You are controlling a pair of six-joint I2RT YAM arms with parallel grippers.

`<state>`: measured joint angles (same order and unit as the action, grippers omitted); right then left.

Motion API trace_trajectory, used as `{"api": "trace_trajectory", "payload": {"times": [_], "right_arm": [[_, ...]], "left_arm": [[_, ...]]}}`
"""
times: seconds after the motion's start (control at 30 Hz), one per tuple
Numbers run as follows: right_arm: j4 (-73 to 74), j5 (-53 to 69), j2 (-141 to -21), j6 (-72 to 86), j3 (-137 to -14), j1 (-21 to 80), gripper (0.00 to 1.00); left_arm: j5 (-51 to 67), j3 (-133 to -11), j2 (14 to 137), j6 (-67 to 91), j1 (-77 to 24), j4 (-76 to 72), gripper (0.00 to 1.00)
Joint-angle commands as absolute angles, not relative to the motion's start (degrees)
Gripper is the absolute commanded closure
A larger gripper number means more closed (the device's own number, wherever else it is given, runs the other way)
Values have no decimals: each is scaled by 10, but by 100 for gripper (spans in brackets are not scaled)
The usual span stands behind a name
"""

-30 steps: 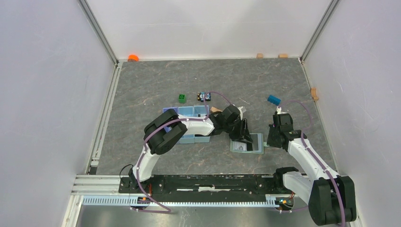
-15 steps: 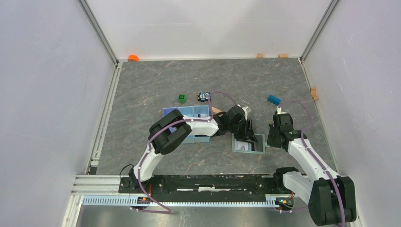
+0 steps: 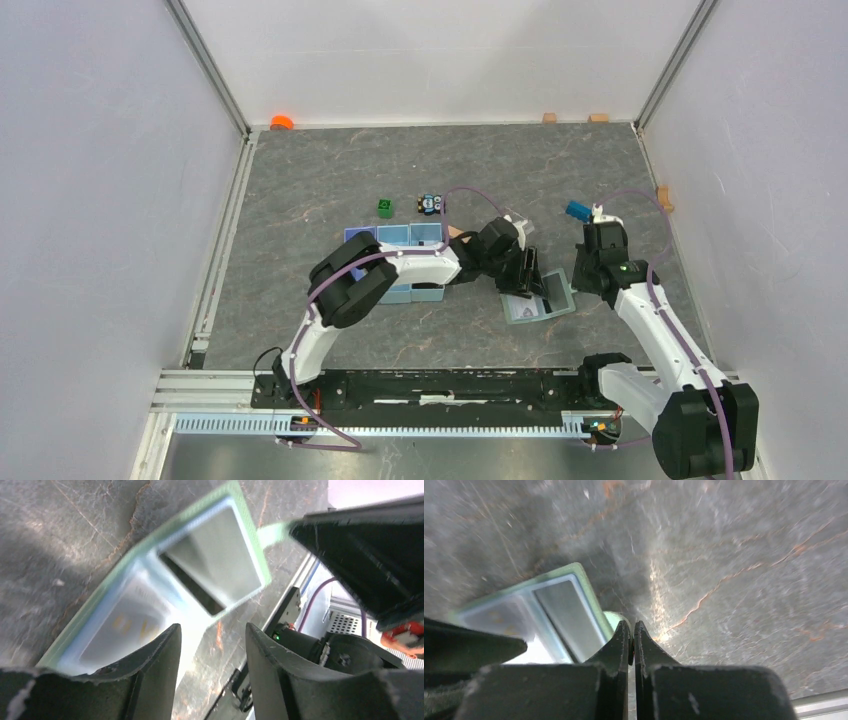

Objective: Put the credit cards into the card holder
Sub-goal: Insert the credit card into the card holder, then close the card holder at the center of the board.

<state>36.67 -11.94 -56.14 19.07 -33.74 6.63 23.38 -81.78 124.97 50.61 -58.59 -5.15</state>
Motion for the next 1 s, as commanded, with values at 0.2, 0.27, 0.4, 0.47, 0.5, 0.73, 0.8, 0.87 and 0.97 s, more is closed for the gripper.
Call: {"api": "trace_trajectory", "payload": {"times": [0.2, 0.27, 0.4, 0.47, 0.5, 0.73, 0.8, 0.87, 0.97], "right_arm": [[382, -28, -572, 154, -459, 71, 100], [367, -4, -569, 160, -456, 88, 100], [353, 17, -574, 179, -437, 146, 100], [336, 22, -581, 201, -414, 184, 100], [325, 26, -584, 212, -401, 203, 100], [264, 97, -591, 252, -349, 246, 85], [280, 84, -584, 235, -380, 246, 61], [315, 34, -582, 210, -429, 244, 43], [375, -43, -602, 165, -494, 219, 28]], "left_arm": [[240, -712, 1050, 421, -505, 38, 39], [240, -694, 1032, 414, -495, 51, 39], [245, -682, 1012, 411, -490, 56, 38], [252, -684, 1013, 414, -490, 55, 38], [254, -684, 1013, 417, -490, 53, 38], [248, -679, 1016, 430, -495, 39, 38], [243, -682, 1018, 436, -497, 36, 38], [239, -688, 1025, 443, -500, 32, 38], [233, -710, 1047, 450, -510, 32, 38]]}}
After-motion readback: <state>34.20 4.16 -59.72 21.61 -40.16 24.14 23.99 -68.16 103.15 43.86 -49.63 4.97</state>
